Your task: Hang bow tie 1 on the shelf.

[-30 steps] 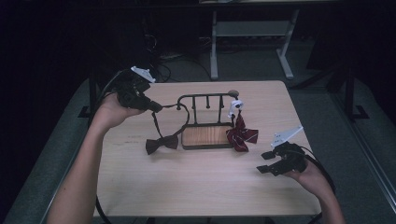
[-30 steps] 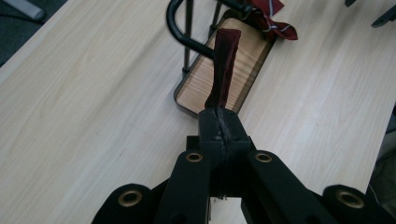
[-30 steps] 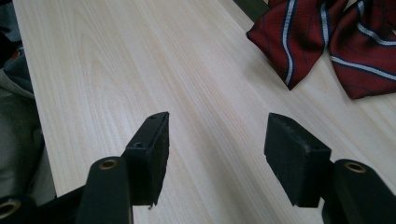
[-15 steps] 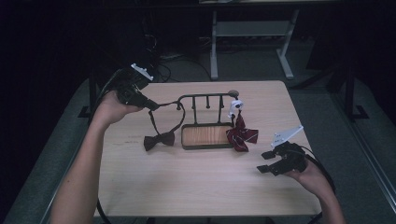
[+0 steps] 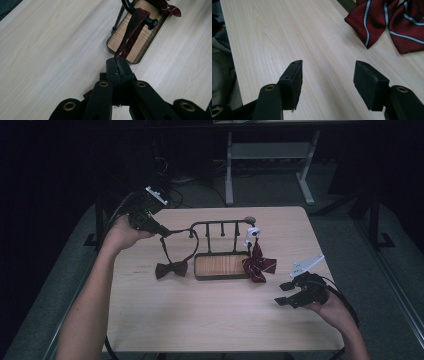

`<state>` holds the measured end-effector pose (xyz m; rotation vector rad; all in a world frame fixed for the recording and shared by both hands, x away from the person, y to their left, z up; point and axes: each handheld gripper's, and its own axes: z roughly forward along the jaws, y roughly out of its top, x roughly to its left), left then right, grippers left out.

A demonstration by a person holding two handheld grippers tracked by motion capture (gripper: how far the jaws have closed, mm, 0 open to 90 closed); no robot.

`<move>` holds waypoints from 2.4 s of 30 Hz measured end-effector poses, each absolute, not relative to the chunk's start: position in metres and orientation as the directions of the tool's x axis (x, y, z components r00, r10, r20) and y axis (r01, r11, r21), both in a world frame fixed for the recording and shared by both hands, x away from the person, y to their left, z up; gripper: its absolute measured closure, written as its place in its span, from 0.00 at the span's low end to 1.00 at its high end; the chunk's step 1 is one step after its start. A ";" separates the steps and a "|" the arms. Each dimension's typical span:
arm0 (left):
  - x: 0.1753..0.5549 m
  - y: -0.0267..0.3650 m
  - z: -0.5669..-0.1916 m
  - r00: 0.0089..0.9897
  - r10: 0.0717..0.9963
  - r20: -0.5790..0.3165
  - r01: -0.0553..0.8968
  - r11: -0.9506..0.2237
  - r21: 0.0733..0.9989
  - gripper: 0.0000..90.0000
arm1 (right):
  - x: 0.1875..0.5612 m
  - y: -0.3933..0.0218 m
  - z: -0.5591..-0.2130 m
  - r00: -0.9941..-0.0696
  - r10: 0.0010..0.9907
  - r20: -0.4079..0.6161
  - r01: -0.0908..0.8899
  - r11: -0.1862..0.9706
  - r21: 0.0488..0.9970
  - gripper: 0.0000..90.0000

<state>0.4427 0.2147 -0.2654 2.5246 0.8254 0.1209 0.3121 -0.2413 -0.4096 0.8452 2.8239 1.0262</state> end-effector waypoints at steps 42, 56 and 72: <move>0.429 0.219 -0.287 0.817 0.575 -0.041 0.532 -0.725 0.437 0.91 | 0.312 -0.248 -0.411 -0.838 0.521 0.161 0.502 0.622 0.601 0.44; 0.423 0.225 -0.299 0.820 0.570 -0.050 0.529 -0.721 0.447 0.87 | 0.313 -0.249 -0.412 -0.828 0.535 0.167 0.517 0.614 0.596 0.43; 0.413 0.226 -0.305 0.825 0.563 -0.043 0.519 -0.726 0.452 0.84 | 0.314 -0.252 -0.413 -0.823 0.544 0.164 0.522 0.609 0.598 0.42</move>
